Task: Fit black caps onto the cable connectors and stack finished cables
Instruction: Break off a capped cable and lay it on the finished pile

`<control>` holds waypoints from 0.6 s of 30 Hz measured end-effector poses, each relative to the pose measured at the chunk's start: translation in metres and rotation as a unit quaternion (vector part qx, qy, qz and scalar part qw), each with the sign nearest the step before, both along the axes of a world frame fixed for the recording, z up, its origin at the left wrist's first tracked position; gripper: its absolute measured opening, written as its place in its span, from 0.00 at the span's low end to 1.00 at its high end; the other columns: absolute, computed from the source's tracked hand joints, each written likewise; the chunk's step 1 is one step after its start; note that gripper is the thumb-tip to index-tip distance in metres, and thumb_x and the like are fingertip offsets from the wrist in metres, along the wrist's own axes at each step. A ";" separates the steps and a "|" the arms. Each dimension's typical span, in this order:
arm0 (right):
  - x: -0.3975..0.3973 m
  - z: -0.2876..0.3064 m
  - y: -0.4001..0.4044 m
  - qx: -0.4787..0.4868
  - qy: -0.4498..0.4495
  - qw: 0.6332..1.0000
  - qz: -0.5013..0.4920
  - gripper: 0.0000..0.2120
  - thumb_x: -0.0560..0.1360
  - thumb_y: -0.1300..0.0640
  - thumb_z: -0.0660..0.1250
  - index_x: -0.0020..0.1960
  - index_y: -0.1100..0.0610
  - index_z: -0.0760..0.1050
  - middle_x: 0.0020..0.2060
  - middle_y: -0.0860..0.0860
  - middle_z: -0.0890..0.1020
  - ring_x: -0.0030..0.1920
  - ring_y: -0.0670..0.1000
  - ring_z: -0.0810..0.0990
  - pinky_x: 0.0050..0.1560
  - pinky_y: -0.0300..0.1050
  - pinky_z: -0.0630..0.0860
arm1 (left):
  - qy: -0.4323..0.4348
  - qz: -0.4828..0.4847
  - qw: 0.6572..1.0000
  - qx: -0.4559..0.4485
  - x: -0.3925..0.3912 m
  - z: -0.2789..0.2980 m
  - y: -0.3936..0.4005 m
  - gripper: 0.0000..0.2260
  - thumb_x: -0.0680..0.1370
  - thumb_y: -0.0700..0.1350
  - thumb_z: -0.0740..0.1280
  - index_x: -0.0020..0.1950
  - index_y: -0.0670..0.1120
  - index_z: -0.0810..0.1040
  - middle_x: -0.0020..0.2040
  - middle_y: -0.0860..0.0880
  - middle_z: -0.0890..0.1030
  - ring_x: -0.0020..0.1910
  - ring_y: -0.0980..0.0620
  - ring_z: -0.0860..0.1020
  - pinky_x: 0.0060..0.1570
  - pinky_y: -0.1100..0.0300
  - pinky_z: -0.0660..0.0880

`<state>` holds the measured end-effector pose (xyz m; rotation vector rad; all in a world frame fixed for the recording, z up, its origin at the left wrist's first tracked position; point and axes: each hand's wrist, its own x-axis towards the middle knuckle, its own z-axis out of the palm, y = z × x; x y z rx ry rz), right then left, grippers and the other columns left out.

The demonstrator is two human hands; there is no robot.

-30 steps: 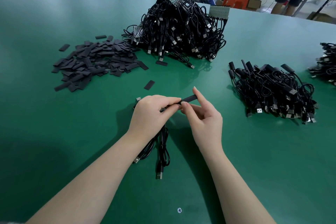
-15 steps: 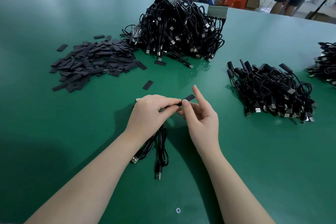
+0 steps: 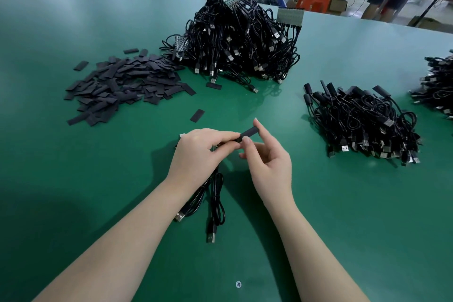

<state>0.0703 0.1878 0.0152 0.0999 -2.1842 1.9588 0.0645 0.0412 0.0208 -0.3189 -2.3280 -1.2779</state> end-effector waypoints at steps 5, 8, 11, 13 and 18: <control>0.000 -0.002 0.002 0.042 0.007 0.999 0.000 0.21 0.77 0.52 0.70 0.61 0.29 0.70 0.37 0.45 0.85 0.42 0.52 0.84 0.44 0.31 0.76 | -0.015 0.003 0.999 -0.030 0.000 -0.001 -0.003 0.09 0.73 0.42 0.73 0.51 0.52 0.86 0.45 0.59 0.85 0.47 0.60 0.80 0.53 0.65 0.72; 0.001 -0.004 0.000 0.069 -0.004 0.998 0.003 0.25 0.77 0.52 0.70 0.69 0.33 0.68 0.39 0.40 0.85 0.40 0.43 0.83 0.41 0.26 0.72 | -0.016 0.002 1.000 -0.021 0.000 0.001 -0.002 0.09 0.73 0.41 0.73 0.51 0.51 0.86 0.45 0.60 0.84 0.47 0.61 0.80 0.53 0.62 0.74; 0.003 -0.003 -0.006 0.053 -0.020 0.998 0.019 0.23 0.77 0.50 0.70 0.69 0.37 0.70 0.41 0.39 0.85 0.41 0.45 0.83 0.43 0.33 0.76 | -0.014 0.003 1.000 -0.009 0.000 0.004 0.001 0.12 0.73 0.41 0.70 0.54 0.52 0.85 0.45 0.64 0.82 0.47 0.60 0.80 0.54 0.61 0.75; 0.003 -0.001 -0.008 0.051 -0.027 0.998 0.028 0.06 0.76 0.49 0.69 0.50 0.37 0.80 0.39 0.47 0.85 0.42 0.54 0.83 0.45 0.50 0.80 | -0.016 0.007 0.999 -0.034 0.002 0.004 0.003 0.15 0.72 0.39 0.70 0.57 0.53 0.84 0.44 0.64 0.81 0.47 0.59 0.79 0.55 0.64 0.73; 0.001 0.004 -0.001 0.012 -0.031 0.999 -0.003 0.11 0.78 0.55 0.69 0.38 0.55 0.81 0.35 0.57 0.82 0.37 0.50 0.78 0.41 0.45 0.73 | -0.037 -0.003 0.999 -0.033 0.000 0.003 0.000 0.21 0.72 0.44 0.75 0.64 0.54 0.79 0.45 0.61 0.83 0.48 0.60 0.79 0.57 0.61 0.72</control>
